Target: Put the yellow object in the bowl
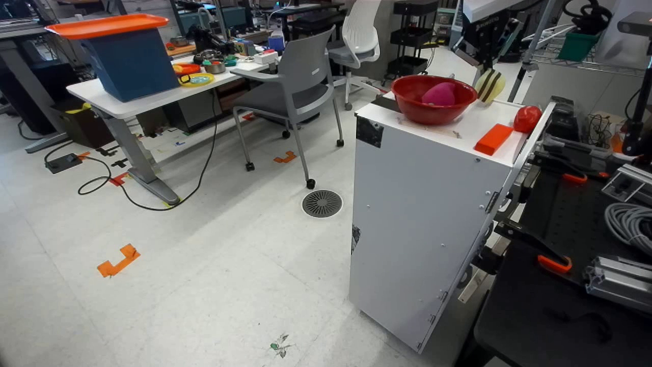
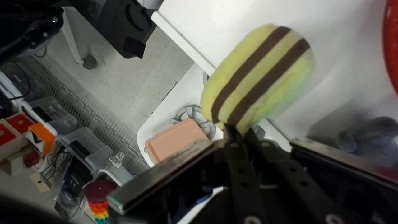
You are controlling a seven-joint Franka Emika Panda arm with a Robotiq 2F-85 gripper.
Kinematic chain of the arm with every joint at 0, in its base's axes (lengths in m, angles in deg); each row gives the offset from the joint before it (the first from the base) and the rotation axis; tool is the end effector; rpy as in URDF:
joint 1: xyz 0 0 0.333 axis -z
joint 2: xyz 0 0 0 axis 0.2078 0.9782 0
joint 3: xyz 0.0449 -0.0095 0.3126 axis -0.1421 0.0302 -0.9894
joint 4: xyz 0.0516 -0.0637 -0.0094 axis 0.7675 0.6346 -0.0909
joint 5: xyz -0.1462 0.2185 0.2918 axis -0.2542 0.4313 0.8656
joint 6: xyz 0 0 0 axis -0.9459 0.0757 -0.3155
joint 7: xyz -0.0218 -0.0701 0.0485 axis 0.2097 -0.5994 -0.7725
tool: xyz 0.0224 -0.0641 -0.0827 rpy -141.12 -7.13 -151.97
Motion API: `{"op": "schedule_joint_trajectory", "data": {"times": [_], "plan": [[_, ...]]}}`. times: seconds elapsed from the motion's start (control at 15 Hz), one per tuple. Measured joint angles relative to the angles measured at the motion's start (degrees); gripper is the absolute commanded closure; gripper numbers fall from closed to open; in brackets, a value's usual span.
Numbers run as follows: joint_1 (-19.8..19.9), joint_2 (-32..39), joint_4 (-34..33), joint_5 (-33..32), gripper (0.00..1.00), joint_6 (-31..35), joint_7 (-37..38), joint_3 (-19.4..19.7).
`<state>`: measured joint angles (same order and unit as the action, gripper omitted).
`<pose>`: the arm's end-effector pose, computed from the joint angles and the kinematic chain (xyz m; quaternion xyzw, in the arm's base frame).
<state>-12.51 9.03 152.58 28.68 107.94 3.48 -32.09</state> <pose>0.5631 -0.0772 0.2821 0.9014 -0.3815 -0.0509 0.1986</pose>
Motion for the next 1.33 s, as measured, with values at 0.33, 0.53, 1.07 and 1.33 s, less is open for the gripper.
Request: {"op": "schedule_joint_trajectory", "data": {"times": [0.33,0.53,1.07,1.33], "plan": [[-0.2,-4.2,2.6,-4.3,0.99,1.2,1.8,0.0],[-0.2,-6.9,5.0,-7.0,0.99,5.7,1.8,0.0],[0.3,-11.7,11.7,-9.0,0.99,23.1,-7.9,0.0],[0.3,-12.6,13.1,-9.2,0.99,27.3,-15.6,-0.3]]}}
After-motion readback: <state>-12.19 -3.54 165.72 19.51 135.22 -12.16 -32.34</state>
